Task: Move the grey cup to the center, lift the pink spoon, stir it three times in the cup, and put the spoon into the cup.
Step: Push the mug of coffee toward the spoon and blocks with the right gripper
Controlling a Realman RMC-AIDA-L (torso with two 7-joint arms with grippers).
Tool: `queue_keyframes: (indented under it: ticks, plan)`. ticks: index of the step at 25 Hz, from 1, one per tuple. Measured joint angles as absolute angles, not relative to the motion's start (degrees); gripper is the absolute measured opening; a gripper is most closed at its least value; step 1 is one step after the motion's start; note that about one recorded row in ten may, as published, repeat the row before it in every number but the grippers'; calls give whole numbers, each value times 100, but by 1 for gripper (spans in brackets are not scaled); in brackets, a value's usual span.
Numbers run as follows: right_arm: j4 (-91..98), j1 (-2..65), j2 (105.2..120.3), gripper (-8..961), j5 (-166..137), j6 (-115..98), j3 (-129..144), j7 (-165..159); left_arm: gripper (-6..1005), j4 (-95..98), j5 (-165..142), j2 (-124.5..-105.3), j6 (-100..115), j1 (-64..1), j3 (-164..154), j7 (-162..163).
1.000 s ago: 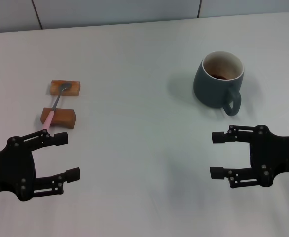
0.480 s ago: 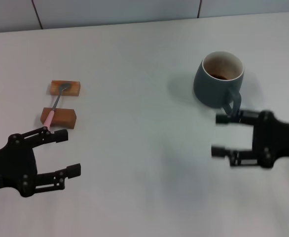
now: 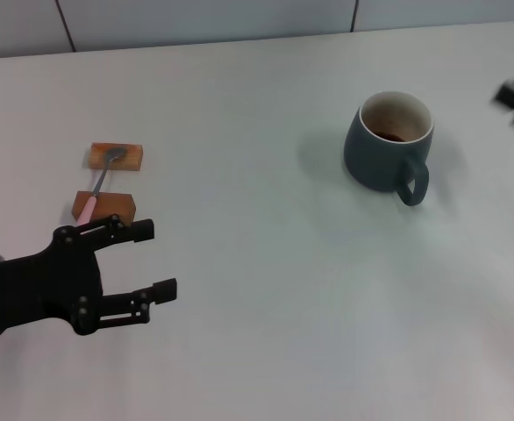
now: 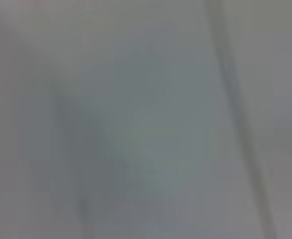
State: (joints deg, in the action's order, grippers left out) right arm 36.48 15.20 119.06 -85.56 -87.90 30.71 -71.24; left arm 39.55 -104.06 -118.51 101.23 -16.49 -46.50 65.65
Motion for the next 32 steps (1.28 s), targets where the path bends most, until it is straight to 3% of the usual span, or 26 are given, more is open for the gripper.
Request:
queue_keyframes:
  ticks: [6, 11, 21, 32]
  plan:
    - [3133, 1576, 11919, 596, -8521, -8381, 2274, -6150, 828, 3793, -10377, -11834, 10111, -1802, -4648, 6463]
    - [2709, 1723, 11915, 342, -8516, -7770, 1987, -5378, 827, 3790, -10399, -11835, 10123, -1808, -4654, 6466]
    - [2198, 2151, 11918, -2, -8586, -6722, 2053, -4183, 825, 3897, -10424, -11796, 10233, -1635, -4647, 6531]
    - [1780, 2544, 11932, -3, -8628, -6117, 2675, -3456, 823, 3911, -10433, -11795, 10276, -1602, -4649, 6545]
